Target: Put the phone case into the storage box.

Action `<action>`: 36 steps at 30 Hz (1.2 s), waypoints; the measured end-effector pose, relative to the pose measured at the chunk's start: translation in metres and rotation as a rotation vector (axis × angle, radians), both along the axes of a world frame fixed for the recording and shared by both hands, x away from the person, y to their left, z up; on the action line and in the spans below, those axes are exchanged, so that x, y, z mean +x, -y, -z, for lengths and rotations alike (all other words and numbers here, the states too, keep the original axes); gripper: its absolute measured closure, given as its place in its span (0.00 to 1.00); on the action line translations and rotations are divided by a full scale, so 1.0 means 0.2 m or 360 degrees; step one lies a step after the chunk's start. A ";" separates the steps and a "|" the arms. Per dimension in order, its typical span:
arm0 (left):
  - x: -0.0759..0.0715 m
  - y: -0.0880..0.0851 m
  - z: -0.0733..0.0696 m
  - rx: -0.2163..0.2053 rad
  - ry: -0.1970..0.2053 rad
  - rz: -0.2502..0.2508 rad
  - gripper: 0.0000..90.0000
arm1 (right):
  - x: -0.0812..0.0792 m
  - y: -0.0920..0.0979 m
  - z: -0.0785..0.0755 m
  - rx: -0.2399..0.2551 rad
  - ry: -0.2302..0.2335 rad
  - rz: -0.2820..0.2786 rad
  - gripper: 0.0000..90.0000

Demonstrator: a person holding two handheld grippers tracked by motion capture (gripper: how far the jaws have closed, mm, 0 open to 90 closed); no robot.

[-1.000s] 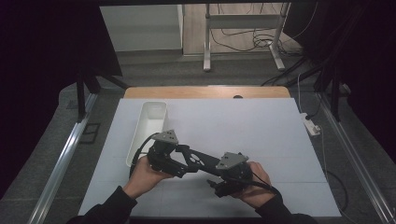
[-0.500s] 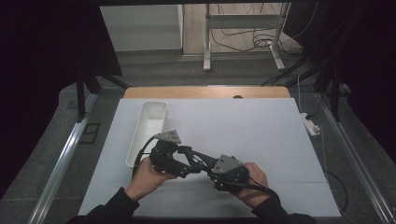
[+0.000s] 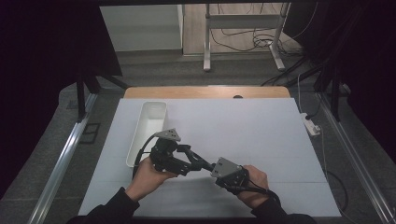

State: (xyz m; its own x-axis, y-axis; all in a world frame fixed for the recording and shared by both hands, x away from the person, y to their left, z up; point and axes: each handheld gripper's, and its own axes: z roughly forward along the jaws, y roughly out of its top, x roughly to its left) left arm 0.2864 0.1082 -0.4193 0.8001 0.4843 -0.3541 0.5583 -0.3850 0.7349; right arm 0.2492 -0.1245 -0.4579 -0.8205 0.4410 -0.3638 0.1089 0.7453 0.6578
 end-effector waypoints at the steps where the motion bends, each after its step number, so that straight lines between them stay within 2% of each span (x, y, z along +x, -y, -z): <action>1: 0.00 0.00 0.00 -0.0006 -0.0001 0.0001 0.14 | 0.00 0.00 0.00 -0.0004 0.0009 -0.0003 0.90; 7: 0.00 0.00 -0.01 -0.0014 0.0014 0.0010 0.13 | -0.01 0.01 -0.01 0.0010 0.0019 -0.0022 0.92; 8: 0.00 0.00 -0.01 -0.0011 0.0017 0.0015 0.17 | -0.01 0.01 -0.02 0.0022 0.0021 -0.0028 0.94; 9: -0.01 0.00 0.00 0.0010 0.0053 0.0024 0.16 | -0.01 0.01 -0.02 0.0050 -0.0008 -0.0028 0.94; 12: 0.00 -0.01 0.00 0.0010 0.0045 0.0024 0.13 | 0.00 0.02 -0.03 0.0077 -0.0012 -0.0024 0.94; 14: -0.01 0.00 0.00 0.0063 0.0100 0.0016 0.12 | 0.00 0.03 -0.03 0.0090 -0.0039 -0.0020 0.94; 16: -0.01 0.00 0.00 0.0067 0.0128 0.0022 0.10 | 0.00 0.03 -0.03 0.0103 -0.0063 -0.0015 0.94; 18: -0.02 0.00 0.00 0.0101 0.0195 0.0014 0.08 | 0.01 0.04 -0.03 0.0105 -0.0080 -0.0014 0.94; 21: -0.03 -0.02 0.00 0.0115 0.0274 0.0006 0.06 | 0.02 0.06 -0.04 0.0139 -0.0141 -0.0015 0.94; 23: -0.03 -0.02 0.00 0.0114 0.0298 0.0004 0.05 | 0.02 0.07 -0.04 0.0158 -0.0169 -0.0018 0.94; 27: -0.03 -0.06 0.00 0.0081 0.0343 -0.0007 0.03 | 0.04 0.10 -0.06 0.0238 -0.0270 -0.0026 0.94; 32: -0.04 -0.12 -0.01 0.0039 0.0371 0.0000 0.01 | 0.05 0.14 -0.07 0.0333 -0.0364 -0.0044 0.94; 35: -0.05 -0.15 -0.02 0.0020 0.0385 -0.0009 0.00 | 0.06 0.18 -0.08 0.0418 -0.0427 -0.0075 0.94; 36: -0.05 -0.15 -0.02 0.0020 0.0385 -0.0009 0.00 | 0.06 0.18 -0.08 0.0418 -0.0427 -0.0075 0.94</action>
State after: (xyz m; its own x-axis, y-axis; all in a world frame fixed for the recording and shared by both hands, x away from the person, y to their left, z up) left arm 0.2769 0.1381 -0.4159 0.8582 0.4921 -0.1461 0.3685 -0.3925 0.8427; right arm 0.2615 -0.1595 -0.4426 -0.8928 0.4503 -0.0129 0.2728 0.5632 0.7800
